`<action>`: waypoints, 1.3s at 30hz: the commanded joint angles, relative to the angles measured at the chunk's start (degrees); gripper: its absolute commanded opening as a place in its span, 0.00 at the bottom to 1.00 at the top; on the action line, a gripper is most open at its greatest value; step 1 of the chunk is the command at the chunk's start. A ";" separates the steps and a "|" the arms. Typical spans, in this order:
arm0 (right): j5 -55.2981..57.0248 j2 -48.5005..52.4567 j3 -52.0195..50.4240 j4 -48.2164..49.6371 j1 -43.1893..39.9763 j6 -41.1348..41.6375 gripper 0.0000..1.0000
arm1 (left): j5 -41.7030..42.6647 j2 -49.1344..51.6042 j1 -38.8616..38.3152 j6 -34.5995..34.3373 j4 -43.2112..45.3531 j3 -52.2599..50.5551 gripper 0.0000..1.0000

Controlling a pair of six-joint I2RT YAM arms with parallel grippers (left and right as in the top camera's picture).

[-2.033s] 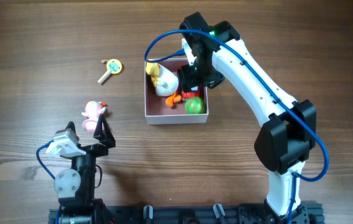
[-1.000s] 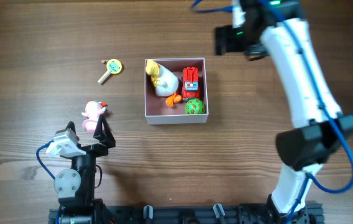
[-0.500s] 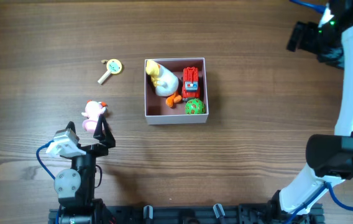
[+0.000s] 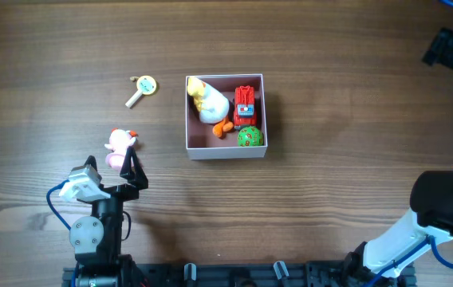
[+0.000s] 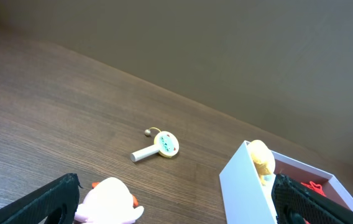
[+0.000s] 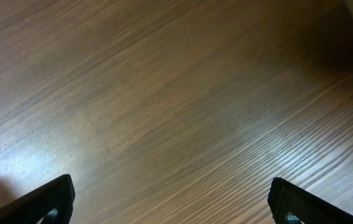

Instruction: Pack container

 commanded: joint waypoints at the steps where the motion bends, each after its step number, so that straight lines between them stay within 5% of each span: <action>1: -1.09 -0.26 0.09 1.11 0.02 -1.33 0.99 | 0.70 -0.15 0.35 -0.46 -0.46 -0.04 1.00; 18: -5.77 9.38 0.09 0.66 0.02 -3.54 1.00 | 0.70 -0.15 0.35 -0.46 -0.46 -0.04 1.00; 39: -6.51 9.44 0.09 5.97 0.17 -3.56 0.99 | -1.68 -0.15 0.35 -0.90 1.16 -0.04 1.00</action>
